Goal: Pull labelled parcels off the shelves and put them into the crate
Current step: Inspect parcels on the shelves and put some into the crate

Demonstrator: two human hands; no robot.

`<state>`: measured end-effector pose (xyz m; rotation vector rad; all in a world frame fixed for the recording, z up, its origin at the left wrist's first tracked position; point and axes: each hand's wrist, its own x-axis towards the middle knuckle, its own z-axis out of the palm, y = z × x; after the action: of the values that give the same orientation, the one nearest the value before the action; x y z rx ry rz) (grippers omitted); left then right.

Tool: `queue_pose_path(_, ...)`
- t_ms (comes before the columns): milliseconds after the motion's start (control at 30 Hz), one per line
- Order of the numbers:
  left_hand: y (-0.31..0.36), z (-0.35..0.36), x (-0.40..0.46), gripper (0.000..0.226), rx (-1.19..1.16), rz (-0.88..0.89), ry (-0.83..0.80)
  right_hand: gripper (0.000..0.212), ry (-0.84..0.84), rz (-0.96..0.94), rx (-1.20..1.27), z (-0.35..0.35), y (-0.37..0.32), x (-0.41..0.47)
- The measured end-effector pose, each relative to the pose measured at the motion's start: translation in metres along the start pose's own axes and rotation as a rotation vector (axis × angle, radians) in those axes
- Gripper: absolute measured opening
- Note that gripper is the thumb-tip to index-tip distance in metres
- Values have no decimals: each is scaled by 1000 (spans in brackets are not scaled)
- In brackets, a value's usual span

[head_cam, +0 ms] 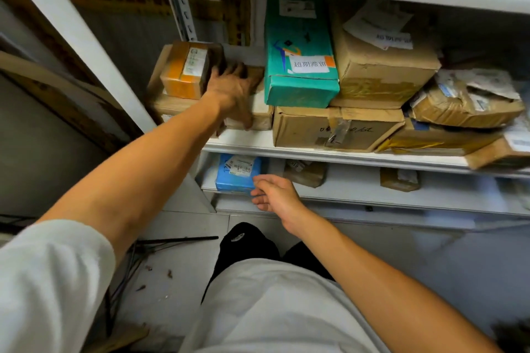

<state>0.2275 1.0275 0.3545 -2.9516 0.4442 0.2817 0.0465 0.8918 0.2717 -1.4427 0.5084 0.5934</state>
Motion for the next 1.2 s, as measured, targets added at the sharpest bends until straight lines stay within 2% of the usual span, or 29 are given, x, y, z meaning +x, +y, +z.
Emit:
queue_pose_path(167,9,2,-28,111,14,24,48,13,16,18,-19,1,5,-11)
queue_pose_path(333,21,4,-77,118,46,17,44,27,32,42,-87,5,-18,-20)
queue_pose_path(467,31,15,-115,116,-11,-35,69,39,-23,157,217,5,-32,-27)
queue_pose_path(533,32,15,-123,115,-23,-36,71,44,-58,153,349,3,-26,-32)
queue_pose_path(600,34,12,-127,115,-23,-41,64,45,-66,102,405,3,-20,-33)
queue_pose_path(700,38,12,-138,118,-16,-36,53,36,-100,48,429,3,-22,-35)
queue_pose_path(733,40,16,-143,119,-43,-37,46,42,-102,42,410,2,-24,-34)
queue_pose_path(833,40,31,-161,123,-285,-60,40,99,-25,-15,223,-7,-30,-35)
queue_pose_path(867,39,37,-167,122,-373,-51,41,108,-5,-36,147,-11,-32,-35)
queue_pose_path(900,39,40,-173,119,-461,-35,33,109,13,-70,67,-14,-33,-37)
queue_pose_path(967,38,48,-183,110,-710,-34,-34,92,46,-178,-101,-23,-32,-39)
queue_pose_path(1033,42,48,-191,99,-1163,-105,-97,84,88,-338,-264,-32,-28,-42)
queue_pose_path(1100,52,40,-197,85,-1707,-291,-78,87,144,-495,-430,-38,-24,-48)
queue_pose_path(1133,57,33,-199,72,-1900,-401,-81,87,173,-582,-527,-40,-23,-50)
queue_pose_path(1200,60,24,-202,50,-2082,-576,-68,86,215,-803,-748,-42,-22,-52)
